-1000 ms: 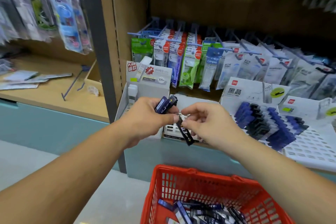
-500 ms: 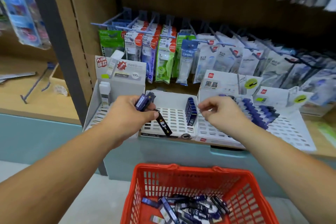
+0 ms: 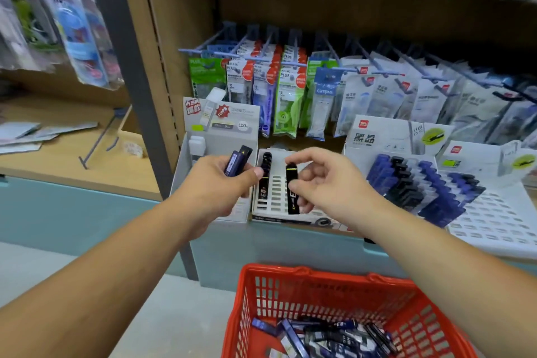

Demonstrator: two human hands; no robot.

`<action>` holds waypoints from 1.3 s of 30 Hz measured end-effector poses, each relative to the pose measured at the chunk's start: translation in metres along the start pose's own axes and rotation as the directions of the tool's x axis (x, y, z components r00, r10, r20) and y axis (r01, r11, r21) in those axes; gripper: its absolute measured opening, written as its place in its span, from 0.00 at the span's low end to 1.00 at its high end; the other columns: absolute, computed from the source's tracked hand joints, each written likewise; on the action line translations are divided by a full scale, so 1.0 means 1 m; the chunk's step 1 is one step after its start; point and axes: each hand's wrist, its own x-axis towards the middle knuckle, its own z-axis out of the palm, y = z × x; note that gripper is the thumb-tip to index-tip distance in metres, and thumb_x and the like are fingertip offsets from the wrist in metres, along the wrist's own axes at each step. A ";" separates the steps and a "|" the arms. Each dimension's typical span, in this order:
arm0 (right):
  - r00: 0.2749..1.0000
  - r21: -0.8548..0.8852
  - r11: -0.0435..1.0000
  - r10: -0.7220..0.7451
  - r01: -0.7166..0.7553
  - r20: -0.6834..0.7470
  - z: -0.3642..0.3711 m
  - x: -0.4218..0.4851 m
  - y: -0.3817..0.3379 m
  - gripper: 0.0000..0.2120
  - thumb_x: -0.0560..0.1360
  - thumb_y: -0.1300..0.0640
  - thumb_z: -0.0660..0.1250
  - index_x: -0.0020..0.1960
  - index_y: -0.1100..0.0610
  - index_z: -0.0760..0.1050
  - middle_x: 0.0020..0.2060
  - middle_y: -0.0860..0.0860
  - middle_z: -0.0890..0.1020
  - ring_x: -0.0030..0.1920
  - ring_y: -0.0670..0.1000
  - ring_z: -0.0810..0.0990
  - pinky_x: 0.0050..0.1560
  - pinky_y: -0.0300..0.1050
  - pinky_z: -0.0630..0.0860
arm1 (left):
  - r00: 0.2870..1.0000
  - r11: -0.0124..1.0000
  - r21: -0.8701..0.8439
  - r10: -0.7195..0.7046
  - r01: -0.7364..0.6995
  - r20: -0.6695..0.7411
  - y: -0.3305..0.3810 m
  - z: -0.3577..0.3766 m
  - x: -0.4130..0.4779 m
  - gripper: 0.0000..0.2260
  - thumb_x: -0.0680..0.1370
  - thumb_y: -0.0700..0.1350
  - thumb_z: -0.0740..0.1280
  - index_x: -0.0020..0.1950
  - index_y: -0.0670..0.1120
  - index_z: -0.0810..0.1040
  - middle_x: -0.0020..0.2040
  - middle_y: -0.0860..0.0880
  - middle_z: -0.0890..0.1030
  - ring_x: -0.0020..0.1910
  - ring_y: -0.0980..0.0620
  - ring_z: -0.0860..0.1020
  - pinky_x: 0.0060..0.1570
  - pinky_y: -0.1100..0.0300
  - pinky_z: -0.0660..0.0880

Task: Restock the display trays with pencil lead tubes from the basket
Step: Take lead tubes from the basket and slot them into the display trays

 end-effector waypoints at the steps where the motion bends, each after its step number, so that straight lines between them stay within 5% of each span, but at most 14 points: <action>1: 1.000 0.031 1.000 0.000 0.001 -0.023 0.001 0.000 -0.002 0.14 0.77 0.70 0.70 0.53 0.52 0.80 0.38 0.62 0.80 0.33 0.57 0.83 0.38 0.54 0.84 | 0.999 0.999 0.025 -0.043 0.043 -0.001 -0.004 -0.008 -0.001 0.11 0.79 0.51 0.73 0.43 0.45 0.79 0.29 0.49 0.69 0.27 0.52 0.60 0.25 0.61 0.61; 4: 0.998 0.066 0.998 -0.007 0.011 -0.058 0.006 0.004 -0.004 0.07 0.78 0.68 0.70 0.54 0.59 0.79 0.38 0.63 0.85 0.39 0.57 0.87 0.45 0.53 0.85 | 0.981 0.985 0.024 -0.174 0.173 0.085 -0.018 -0.024 -0.001 0.12 0.81 0.52 0.70 0.44 0.49 0.72 0.34 0.48 0.65 0.27 0.53 0.60 0.25 0.61 0.59; 7: 0.998 0.065 0.998 0.010 -0.006 -0.054 0.019 0.013 0.000 0.05 0.78 0.68 0.69 0.52 0.61 0.79 0.39 0.59 0.85 0.41 0.57 0.87 0.47 0.53 0.85 | 0.958 0.966 -0.039 -0.249 0.257 0.144 -0.030 -0.029 -0.002 0.05 0.82 0.41 0.64 0.50 0.46 0.69 0.35 0.46 0.69 0.25 0.53 0.64 0.26 0.62 0.58; 14: 0.997 -0.068 0.996 0.046 -0.050 -0.054 0.033 0.028 0.022 0.06 0.78 0.67 0.71 0.47 0.57 0.81 0.44 0.59 0.86 0.43 0.53 0.87 0.46 0.46 0.84 | 0.951 0.992 0.025 -0.123 0.121 0.285 -0.044 -0.042 -0.009 0.05 0.84 0.43 0.67 0.56 0.41 0.77 0.40 0.45 0.81 0.34 0.53 0.76 0.31 0.61 0.70; 19: 1.000 -0.207 0.978 -0.027 0.028 0.007 0.034 0.031 0.024 0.09 0.77 0.67 0.72 0.44 0.54 0.81 0.40 0.54 0.87 0.42 0.50 0.87 0.51 0.51 0.84 | 0.948 0.989 -0.018 -0.134 0.145 0.288 -0.040 -0.045 -0.011 0.08 0.84 0.45 0.67 0.62 0.46 0.77 0.45 0.44 0.87 0.31 0.51 0.79 0.23 0.63 0.64; 23: 0.995 -0.346 0.934 -0.096 0.085 -0.014 0.042 0.032 0.027 0.12 0.76 0.64 0.73 0.44 0.47 0.80 0.39 0.49 0.85 0.41 0.48 0.84 0.47 0.45 0.81 | 0.938 0.986 -0.046 -0.137 0.160 0.318 -0.041 -0.042 -0.009 0.07 0.85 0.45 0.66 0.62 0.48 0.77 0.41 0.45 0.82 0.27 0.54 0.69 0.24 0.64 0.62; 27: 0.990 -0.340 0.934 -0.132 0.107 -0.048 0.044 0.031 0.022 0.11 0.76 0.63 0.73 0.47 0.48 0.76 0.37 0.51 0.83 0.32 0.42 0.78 0.35 0.33 0.74 | 0.918 0.983 -0.066 -0.133 0.169 0.372 -0.040 -0.039 -0.009 0.06 0.85 0.38 0.63 0.60 0.45 0.75 0.45 0.42 0.83 0.31 0.53 0.72 0.27 0.64 0.65; 31: 0.979 -0.470 0.867 -0.200 0.164 -0.027 0.039 0.033 0.020 0.11 0.76 0.61 0.74 0.44 0.45 0.79 0.40 0.42 0.84 0.39 0.47 0.82 0.45 0.45 0.79 | 0.923 0.990 -0.042 -0.113 0.138 0.368 -0.039 -0.034 -0.007 0.07 0.85 0.35 0.61 0.61 0.44 0.73 0.52 0.38 0.85 0.32 0.51 0.76 0.27 0.63 0.65; 39: 0.983 -0.571 0.803 -0.183 0.170 0.035 0.039 0.032 0.018 0.05 0.77 0.54 0.73 0.52 0.46 0.83 0.40 0.41 0.82 0.43 0.47 0.80 0.50 0.53 0.81 | 0.947 0.992 0.037 -0.126 0.120 0.297 -0.036 -0.032 -0.006 0.05 0.86 0.41 0.63 0.61 0.45 0.74 0.47 0.38 0.86 0.29 0.50 0.76 0.27 0.61 0.66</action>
